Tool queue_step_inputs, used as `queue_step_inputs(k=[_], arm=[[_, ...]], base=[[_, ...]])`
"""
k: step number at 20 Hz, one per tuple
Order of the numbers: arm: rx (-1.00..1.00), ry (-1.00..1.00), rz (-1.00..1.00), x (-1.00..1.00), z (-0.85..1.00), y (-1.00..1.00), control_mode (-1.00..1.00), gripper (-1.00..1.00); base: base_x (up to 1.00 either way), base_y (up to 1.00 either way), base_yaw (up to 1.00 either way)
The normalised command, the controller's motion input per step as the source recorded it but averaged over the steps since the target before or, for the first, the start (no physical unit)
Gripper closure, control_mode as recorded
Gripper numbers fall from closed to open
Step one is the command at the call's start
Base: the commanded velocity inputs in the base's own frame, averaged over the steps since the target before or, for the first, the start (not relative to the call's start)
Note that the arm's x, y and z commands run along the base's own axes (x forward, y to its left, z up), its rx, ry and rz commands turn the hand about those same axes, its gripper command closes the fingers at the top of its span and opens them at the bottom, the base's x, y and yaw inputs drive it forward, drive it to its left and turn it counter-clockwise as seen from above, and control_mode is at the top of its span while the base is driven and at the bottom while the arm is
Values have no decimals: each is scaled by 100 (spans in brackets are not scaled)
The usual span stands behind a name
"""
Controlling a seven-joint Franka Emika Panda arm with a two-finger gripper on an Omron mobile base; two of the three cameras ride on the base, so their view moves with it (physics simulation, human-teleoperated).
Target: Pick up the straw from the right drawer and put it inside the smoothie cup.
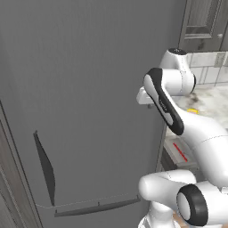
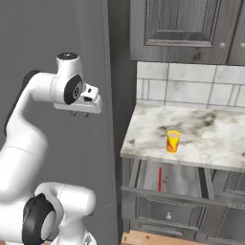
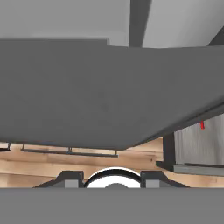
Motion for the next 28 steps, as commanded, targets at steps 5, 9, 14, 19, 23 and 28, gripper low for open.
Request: queue_step_inputs(k=[5,9,14,19,23,28], arm=[[0,0,0,-28,-2,0,-100,-100],[0,0,0,-57,-27,0,-100,-100],[0,0,0,-47,-34,0,-100,-100],[0,0,0,-19,-33,0,-100,-100],[0,0,0,0,-29,0,-100,-100],[0,0,0,0,-12,0,-100,-100]], base=[[0,0,0],[0,0,0],[0,0,0],[0,0,0],[0,0,0],[0,0,0]])
